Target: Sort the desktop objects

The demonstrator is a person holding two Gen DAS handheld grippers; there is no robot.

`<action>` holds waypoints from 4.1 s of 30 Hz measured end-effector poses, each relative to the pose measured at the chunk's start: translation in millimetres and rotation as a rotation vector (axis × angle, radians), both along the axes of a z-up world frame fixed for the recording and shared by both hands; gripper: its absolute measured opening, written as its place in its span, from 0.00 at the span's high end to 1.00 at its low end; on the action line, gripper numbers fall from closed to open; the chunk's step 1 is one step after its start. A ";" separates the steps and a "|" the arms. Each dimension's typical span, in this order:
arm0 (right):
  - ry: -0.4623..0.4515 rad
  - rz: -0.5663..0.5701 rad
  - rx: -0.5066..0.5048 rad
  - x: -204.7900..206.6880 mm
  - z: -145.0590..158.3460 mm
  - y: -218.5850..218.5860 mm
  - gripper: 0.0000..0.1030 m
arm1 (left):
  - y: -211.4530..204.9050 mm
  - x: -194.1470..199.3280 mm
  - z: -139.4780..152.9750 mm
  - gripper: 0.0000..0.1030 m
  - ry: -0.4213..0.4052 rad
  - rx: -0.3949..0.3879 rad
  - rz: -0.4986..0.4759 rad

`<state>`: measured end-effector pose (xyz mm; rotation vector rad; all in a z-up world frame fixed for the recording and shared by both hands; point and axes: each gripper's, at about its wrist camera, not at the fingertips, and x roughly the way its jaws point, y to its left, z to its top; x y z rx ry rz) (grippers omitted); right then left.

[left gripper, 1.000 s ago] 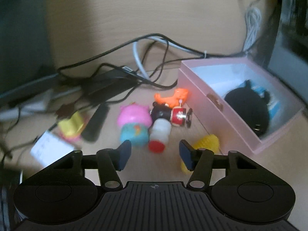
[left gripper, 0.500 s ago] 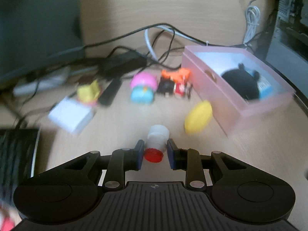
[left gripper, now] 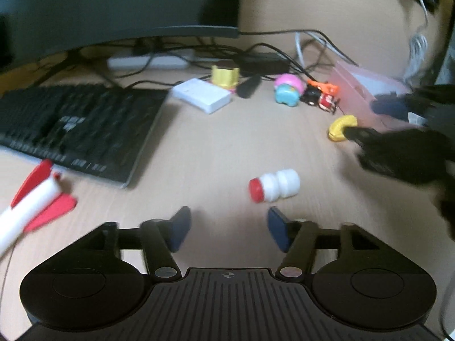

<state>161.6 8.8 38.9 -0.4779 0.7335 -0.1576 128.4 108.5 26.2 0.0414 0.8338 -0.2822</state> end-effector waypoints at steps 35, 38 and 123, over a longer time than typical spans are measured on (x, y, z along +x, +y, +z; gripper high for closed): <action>-0.083 -0.222 0.350 -124.8 -8.9 -76.8 0.51 | -41.3 -36.9 15.4 0.11 0.026 0.028 -0.037; -0.094 -0.157 0.423 -126.4 -2.3 -77.0 0.43 | -42.9 -42.6 17.3 0.09 0.023 0.035 -0.037; -0.117 -0.368 0.410 -153.7 -3.7 -98.3 0.35 | -84.7 -36.9 -3.4 0.32 -0.026 0.114 -0.103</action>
